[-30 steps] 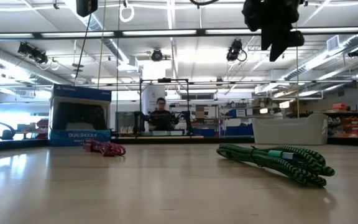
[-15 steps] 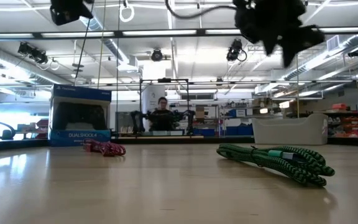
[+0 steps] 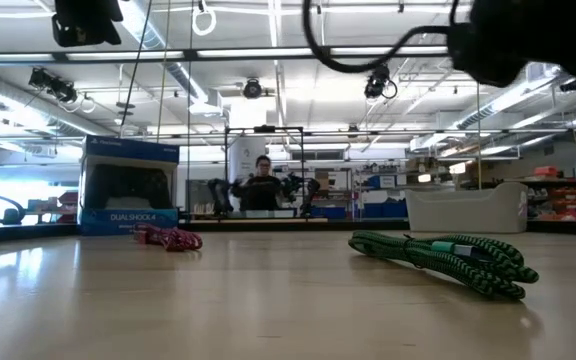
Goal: Pick and place USB-C Cables
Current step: Put the ziptied blue USB charger cable into the bin
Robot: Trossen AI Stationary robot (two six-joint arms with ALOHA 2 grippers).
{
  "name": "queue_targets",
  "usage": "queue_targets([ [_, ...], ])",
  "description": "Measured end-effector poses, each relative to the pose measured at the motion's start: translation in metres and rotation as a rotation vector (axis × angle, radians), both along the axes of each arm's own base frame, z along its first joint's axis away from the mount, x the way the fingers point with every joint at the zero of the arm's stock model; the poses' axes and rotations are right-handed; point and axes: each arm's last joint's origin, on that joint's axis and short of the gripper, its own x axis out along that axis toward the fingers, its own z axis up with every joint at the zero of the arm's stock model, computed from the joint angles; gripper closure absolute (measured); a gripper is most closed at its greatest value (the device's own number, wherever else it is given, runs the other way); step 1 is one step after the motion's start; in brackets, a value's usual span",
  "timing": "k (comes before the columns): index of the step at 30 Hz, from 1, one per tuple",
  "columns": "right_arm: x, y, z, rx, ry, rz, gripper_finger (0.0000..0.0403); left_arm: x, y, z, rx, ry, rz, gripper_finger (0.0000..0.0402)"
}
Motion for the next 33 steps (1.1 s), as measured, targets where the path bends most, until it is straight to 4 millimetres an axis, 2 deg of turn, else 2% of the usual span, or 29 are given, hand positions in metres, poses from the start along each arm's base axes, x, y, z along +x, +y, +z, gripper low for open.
queue_targets([
  [8, -0.02, 0.038, -0.01, 0.01, 0.124, -0.012, 0.0199, 0.001, 0.0, 0.0, -0.015, 0.004, 0.018, 0.0255],
  [15, -0.038, 0.069, -0.01, -0.07, 0.111, -0.236, 0.0199, 0.0, 0.0, 0.0, -0.026, 0.005, 0.027, 0.0255],
  [19, -0.037, 0.079, -0.023, -0.113, 0.102, -0.348, 0.0199, 0.0, 0.0, 0.0, -0.033, 0.005, 0.035, 0.0255],
  [23, -0.039, 0.081, -0.047, -0.137, 0.146, -0.342, 0.0199, 0.0, 0.0, 0.0, -0.045, 0.006, 0.045, 0.0255],
  [33, -0.049, 0.073, -0.079, -0.148, 0.155, -0.333, 0.0205, -0.001, -0.008, 0.0, -0.108, 0.018, -0.004, 0.0255],
])
